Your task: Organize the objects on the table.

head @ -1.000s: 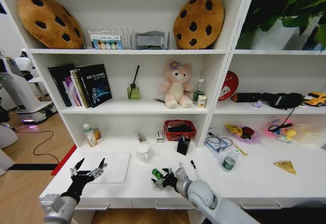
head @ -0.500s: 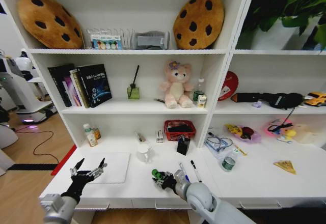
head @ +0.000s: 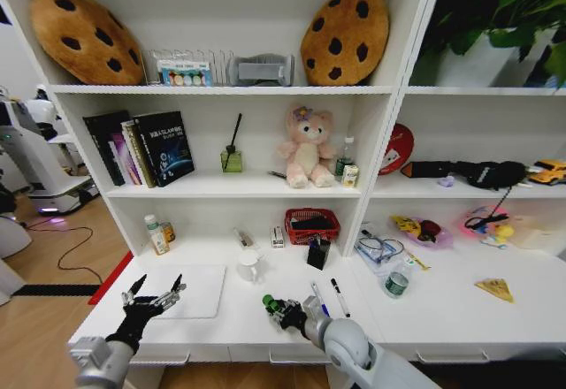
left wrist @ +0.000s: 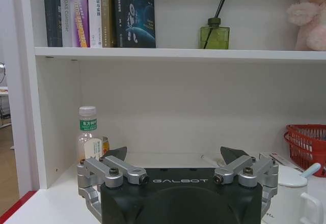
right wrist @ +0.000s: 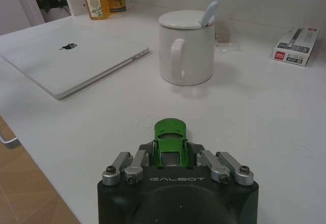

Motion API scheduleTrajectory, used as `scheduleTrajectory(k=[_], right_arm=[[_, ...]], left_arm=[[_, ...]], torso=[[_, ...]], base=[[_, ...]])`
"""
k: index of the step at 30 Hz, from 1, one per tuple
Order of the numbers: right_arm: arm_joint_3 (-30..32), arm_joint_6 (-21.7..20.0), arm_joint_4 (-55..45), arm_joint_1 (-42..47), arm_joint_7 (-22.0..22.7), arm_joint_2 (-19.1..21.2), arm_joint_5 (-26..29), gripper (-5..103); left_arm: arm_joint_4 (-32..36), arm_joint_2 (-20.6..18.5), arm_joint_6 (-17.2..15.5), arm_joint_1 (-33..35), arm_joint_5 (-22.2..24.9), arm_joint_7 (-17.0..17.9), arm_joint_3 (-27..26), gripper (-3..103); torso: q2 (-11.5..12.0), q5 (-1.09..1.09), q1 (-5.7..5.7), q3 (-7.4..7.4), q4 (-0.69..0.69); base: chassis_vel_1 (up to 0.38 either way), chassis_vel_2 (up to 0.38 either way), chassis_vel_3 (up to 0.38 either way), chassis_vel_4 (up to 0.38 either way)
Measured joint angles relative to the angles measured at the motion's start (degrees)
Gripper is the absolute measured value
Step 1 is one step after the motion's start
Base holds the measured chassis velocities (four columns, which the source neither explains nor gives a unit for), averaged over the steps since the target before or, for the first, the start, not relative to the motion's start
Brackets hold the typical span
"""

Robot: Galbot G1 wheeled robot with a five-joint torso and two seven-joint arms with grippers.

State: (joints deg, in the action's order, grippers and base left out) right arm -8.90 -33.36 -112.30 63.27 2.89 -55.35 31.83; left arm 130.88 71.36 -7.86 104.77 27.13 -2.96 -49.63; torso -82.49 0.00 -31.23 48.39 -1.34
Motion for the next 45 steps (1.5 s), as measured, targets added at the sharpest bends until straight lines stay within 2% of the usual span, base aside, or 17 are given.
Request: scheduleTrajectory(k=[7, 11, 16, 21, 25, 26, 29, 30, 33, 34, 36, 37, 39, 45], right_arm=[[2.4, 0.9, -4.0, 0.5, 0.5, 0.6, -0.1, 35], [6.2, 1.6, -11.7, 1.2, 0.3, 2.0, -0.3, 35], [12.4, 2.3, -19.8, -1.0, -0.3, 3.1, 2.4, 35], [16.9, 2.7, -21.2, -5.9, -0.7, 2.8, 5.7, 35], [16.7, 3.8, -12.9, -19.3, 0.0, -0.8, 8.8, 35], [16.7, 3.8, -12.9, -19.3, 0.0, -0.8, 8.8, 35], [14.4, 4.1, -4.0, -27.5, 0.7, -5.8, 9.1, 35], [14.4, 4.1, -4.0, -27.5, 0.7, -5.8, 9.1, 35], [11.5, 4.1, 3.9, -32.9, 1.8, -11.5, 9.3, 35], [11.5, 4.1, 3.9, -32.9, 1.8, -11.5, 9.3, 35], [10.0, 4.1, 7.1, -34.7, 3.0, -14.2, 10.0, 35], [10.0, 4.1, 7.1, -34.7, 3.0, -14.2, 10.0, 35], [9.0, 3.6, 9.2, -36.1, 6.3, -16.5, 14.0, 35], [9.1, 3.0, 12.5, -38.9, 10.5, -18.5, 17.4, 35]], left_arm=[[0.0, 0.0, 0.0, 0.0, 0.0, 0.0, 0.0, 100], [0.0, 0.0, 0.0, 0.0, 0.0, 0.0, 0.0, 100], [0.0, 0.0, 0.0, 0.0, 0.0, 0.0, 0.0, 100], [0.0, 0.0, 0.0, 0.0, 0.0, 0.0, 0.0, 100], [0.0, 0.0, 0.0, 0.0, 0.0, 0.0, 0.0, 100], [0.0, 0.0, 0.0, 0.0, 0.0, 0.0, 0.0, 100], [0.0, 0.0, 0.0, 0.0, 0.0, -0.1, 0.0, 100], [0.0, 0.0, 0.0, 0.0, 0.0, -0.1, 0.0, 100], [0.0, 0.0, 0.0, 0.0, 0.0, 0.0, 0.0, 100], [0.0, 0.0, 0.0, 0.0, 0.0, 0.0, 0.0, 100], [0.0, 0.0, 0.0, 0.0, 0.0, 0.0, 0.0, 100], [0.0, 0.0, 0.0, 0.0, 0.0, 0.0, 0.0, 100], [0.0, 0.0, 0.0, 0.0, 0.0, 0.0, 0.0, 100], [0.0, 0.0, 0.0, 0.0, 0.0, 0.0, 0.0, 100]], torso=[[0.0, 0.00, 0.00, 0.00, 0.00], [0.0, 0.00, 0.00, 0.00, 0.00], [0.0, 0.00, 0.00, 0.00, 0.00], [0.0, 0.00, 0.00, 0.00, -0.01], [0.0, 0.00, 0.00, 0.00, 0.00], [0.0, 0.00, 0.00, 0.00, 0.00], [0.0, 0.01, -0.01, 0.01, 0.01], [0.0, 0.01, -0.01, 0.01, 0.01], [0.0, 0.00, -0.01, 0.01, 0.02], [0.0, 0.00, -0.01, 0.01, 0.02], [0.0, -0.02, -0.01, 0.01, 0.02], [0.0, -0.02, -0.01, 0.01, 0.02], [0.0, -0.01, 0.00, 0.01, 0.00], [0.0, -0.01, 0.00, 0.00, 0.00]], base=[[0.000, 0.000, 0.000, 0.000], [0.000, 0.000, 0.000, 0.000], [0.000, 0.000, 0.000, 0.000], [0.000, 0.000, 0.000, 0.000], [0.000, 0.000, 0.000, 0.000], [0.000, 0.000, 0.000, 0.000], [0.000, 0.000, 0.000, 0.000], [0.000, 0.000, 0.000, 0.000], [0.000, 0.000, 0.000, 0.000], [0.000, 0.000, 0.000, 0.000], [0.000, 0.000, 0.000, 0.000], [0.000, 0.000, 0.000, 0.000], [0.000, 0.000, 0.000, 0.000], [0.000, 0.000, 0.000, 0.000]])
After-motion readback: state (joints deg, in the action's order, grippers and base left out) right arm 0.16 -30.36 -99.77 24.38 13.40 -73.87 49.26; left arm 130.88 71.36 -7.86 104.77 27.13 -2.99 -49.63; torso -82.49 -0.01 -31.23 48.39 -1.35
